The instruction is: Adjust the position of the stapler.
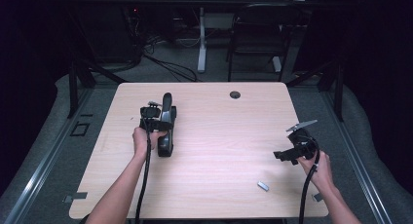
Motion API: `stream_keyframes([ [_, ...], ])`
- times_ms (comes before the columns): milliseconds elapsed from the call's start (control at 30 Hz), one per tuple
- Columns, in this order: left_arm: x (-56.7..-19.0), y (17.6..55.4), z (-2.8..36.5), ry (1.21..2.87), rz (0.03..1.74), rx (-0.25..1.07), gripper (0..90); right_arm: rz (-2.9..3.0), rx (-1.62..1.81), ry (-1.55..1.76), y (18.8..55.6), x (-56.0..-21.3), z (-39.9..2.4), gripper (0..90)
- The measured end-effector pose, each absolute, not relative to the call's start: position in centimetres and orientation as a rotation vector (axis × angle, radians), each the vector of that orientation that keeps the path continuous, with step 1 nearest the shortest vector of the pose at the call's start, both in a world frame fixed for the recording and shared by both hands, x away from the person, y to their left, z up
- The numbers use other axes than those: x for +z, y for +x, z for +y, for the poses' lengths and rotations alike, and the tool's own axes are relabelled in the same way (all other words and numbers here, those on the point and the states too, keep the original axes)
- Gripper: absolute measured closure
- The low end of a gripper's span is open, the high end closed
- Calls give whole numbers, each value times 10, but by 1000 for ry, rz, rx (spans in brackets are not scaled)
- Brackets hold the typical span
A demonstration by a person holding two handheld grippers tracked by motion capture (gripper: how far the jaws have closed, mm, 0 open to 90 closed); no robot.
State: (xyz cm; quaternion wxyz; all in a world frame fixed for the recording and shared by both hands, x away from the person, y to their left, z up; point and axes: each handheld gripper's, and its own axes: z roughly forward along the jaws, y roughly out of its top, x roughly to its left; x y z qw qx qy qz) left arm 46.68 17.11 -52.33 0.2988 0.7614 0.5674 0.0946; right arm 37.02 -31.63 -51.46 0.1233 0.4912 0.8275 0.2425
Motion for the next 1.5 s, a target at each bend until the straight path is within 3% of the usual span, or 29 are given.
stream_keyframes([
  [467,-524,465,174,2155,1287,167,475,2427,696,1408,370,-513,-315,70],
  [1500,-528,463,176,2199,1066,85,482,2461,668,1406,371,-515,-313,70],
])
